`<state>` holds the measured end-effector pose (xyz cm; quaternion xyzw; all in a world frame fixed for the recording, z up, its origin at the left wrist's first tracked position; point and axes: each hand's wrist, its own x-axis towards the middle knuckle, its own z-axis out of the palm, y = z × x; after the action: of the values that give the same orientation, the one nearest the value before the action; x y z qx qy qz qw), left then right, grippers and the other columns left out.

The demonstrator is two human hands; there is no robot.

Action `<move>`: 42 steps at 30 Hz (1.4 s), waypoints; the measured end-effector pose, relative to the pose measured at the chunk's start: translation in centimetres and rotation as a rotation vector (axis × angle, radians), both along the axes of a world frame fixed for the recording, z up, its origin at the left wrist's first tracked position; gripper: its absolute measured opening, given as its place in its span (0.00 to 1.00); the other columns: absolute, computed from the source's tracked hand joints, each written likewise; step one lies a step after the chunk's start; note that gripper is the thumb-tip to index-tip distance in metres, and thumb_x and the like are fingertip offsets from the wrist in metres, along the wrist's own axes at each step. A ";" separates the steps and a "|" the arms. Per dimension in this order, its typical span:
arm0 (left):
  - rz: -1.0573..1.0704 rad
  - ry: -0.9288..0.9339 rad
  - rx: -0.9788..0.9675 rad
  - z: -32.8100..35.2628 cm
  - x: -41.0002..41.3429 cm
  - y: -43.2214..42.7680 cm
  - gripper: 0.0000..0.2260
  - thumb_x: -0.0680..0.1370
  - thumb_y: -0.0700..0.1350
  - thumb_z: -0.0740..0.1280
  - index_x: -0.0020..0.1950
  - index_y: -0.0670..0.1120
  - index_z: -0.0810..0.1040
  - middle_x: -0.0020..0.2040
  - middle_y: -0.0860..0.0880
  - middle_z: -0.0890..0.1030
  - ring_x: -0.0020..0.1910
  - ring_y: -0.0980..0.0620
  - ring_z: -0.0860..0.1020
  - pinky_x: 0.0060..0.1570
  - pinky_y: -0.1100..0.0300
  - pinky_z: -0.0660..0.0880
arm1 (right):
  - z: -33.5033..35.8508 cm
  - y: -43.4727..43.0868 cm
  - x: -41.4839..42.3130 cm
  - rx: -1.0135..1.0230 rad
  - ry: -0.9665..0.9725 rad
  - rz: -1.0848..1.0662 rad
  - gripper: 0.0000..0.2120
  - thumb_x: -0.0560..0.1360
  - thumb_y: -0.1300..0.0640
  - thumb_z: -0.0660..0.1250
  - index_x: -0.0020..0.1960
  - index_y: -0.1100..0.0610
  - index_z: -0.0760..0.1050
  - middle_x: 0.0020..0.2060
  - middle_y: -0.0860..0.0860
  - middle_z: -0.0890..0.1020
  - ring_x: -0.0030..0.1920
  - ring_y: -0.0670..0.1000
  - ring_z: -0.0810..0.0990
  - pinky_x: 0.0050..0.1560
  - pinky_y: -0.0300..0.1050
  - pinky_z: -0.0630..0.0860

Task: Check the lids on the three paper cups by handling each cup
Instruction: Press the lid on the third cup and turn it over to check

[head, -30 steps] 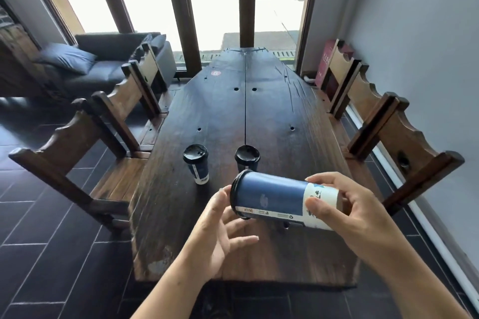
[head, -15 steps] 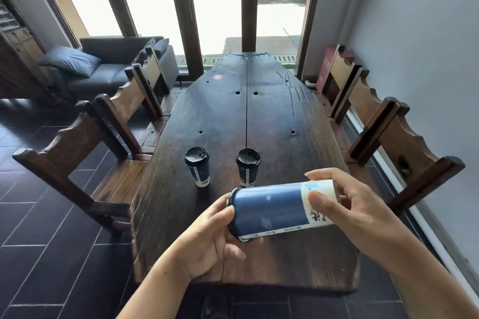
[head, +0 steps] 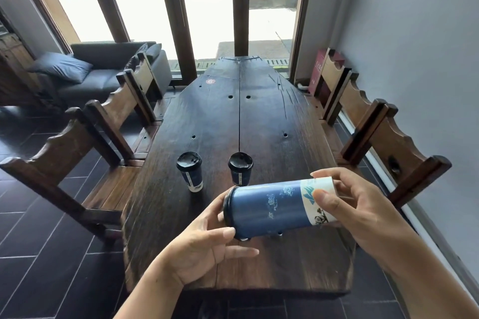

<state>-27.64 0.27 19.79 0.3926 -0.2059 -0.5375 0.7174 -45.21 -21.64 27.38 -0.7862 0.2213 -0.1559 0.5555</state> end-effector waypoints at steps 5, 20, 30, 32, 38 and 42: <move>-0.129 0.058 0.166 1.5 0.5 -0.3 0.38 0.69 0.70 0.73 0.74 0.52 0.74 0.67 0.35 0.79 0.54 0.36 0.83 0.38 0.52 0.83 | 1.0 0.6 -0.4 -0.155 0.022 0.066 0.21 0.69 0.34 0.68 0.60 0.39 0.76 0.49 0.42 0.86 0.50 0.46 0.86 0.48 0.51 0.85; -0.001 -0.032 0.018 0.7 0.3 -0.3 0.35 0.68 0.45 0.82 0.72 0.47 0.73 0.66 0.40 0.75 0.49 0.39 0.81 0.41 0.46 0.84 | 0.8 0.2 -0.5 -0.136 0.025 0.058 0.35 0.62 0.18 0.63 0.65 0.30 0.71 0.60 0.36 0.81 0.62 0.47 0.82 0.62 0.59 0.80; 0.067 -0.046 -0.112 0.7 -0.4 -0.3 0.31 0.68 0.27 0.71 0.67 0.48 0.74 0.73 0.40 0.72 0.59 0.39 0.78 0.54 0.38 0.78 | 0.5 0.6 -0.6 -0.030 -0.032 0.029 0.22 0.65 0.31 0.69 0.56 0.37 0.78 0.50 0.43 0.85 0.51 0.47 0.87 0.47 0.53 0.87; 0.061 -0.046 -0.101 0.6 -0.3 0.0 0.33 0.69 0.28 0.72 0.72 0.47 0.72 0.74 0.41 0.72 0.61 0.37 0.77 0.58 0.34 0.76 | 0.4 0.7 -0.7 -0.030 -0.036 0.022 0.23 0.65 0.31 0.70 0.56 0.37 0.78 0.49 0.43 0.85 0.51 0.47 0.87 0.47 0.54 0.87; -0.017 0.093 0.114 2.1 0.4 0.0 0.37 0.69 0.63 0.78 0.74 0.51 0.74 0.67 0.42 0.80 0.53 0.37 0.82 0.43 0.44 0.84 | 0.7 1.2 -0.9 -0.148 -0.015 0.086 0.24 0.68 0.33 0.68 0.61 0.39 0.75 0.52 0.42 0.85 0.55 0.46 0.85 0.51 0.52 0.85; 0.011 0.008 0.307 2.8 0.0 -0.4 0.25 0.74 0.67 0.63 0.59 0.53 0.86 0.52 0.39 0.85 0.37 0.41 0.84 0.23 0.60 0.76 | 0.8 1.7 -0.2 -0.155 -0.014 0.121 0.23 0.68 0.35 0.68 0.61 0.39 0.74 0.51 0.43 0.85 0.53 0.47 0.85 0.51 0.54 0.85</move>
<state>-27.67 -0.12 22.58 0.4964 -0.1162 -0.5604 0.6527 -45.37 -19.98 28.21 -0.8375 0.1568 -0.1444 0.5032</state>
